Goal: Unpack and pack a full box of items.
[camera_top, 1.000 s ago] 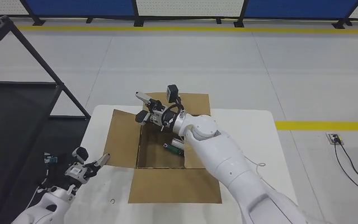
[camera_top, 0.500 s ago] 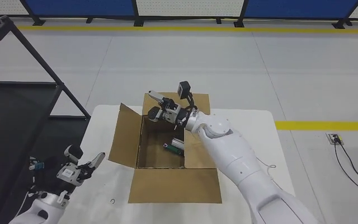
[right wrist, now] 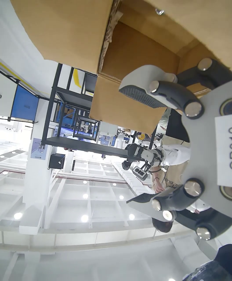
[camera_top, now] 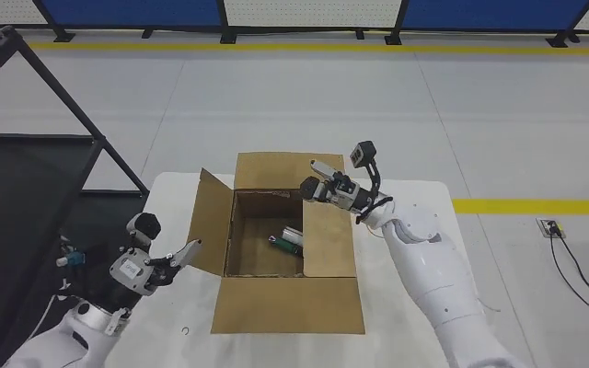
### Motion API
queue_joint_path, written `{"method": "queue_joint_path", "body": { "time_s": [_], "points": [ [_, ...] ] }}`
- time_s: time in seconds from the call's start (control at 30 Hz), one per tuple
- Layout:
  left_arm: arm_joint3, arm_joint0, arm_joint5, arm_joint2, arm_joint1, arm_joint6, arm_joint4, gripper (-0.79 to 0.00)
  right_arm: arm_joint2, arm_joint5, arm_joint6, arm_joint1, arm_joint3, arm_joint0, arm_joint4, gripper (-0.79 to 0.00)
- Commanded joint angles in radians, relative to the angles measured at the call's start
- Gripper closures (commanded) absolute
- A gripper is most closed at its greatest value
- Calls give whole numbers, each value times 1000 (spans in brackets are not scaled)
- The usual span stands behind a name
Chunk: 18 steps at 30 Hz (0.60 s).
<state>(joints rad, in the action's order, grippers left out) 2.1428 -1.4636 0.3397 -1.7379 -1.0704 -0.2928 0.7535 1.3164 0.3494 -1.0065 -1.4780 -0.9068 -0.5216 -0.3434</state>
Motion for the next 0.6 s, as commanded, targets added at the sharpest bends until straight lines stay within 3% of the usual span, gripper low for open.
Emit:
{"method": "queue_joint_path", "body": {
  "time_s": [0.0, 0.17, 0.33, 0.57],
  "points": [
    [-26, 78, -12, 88, -1, -62, -17, -785, 86, -21, -23, 30, -136, -94, 10, -785],
    [-96, 252, -55, 292, -13, -147, 0, -785, 241, -67, -47, 76, -367, -277, 22, -785],
    [-197, 397, -127, 476, -34, -252, 6, -785, 337, -115, 4, 102, -476, -378, 45, -785],
    [-202, 407, -131, 487, -36, -262, 15, -785, 348, -127, 35, 105, -488, -391, 58, -785]
  ]
}}
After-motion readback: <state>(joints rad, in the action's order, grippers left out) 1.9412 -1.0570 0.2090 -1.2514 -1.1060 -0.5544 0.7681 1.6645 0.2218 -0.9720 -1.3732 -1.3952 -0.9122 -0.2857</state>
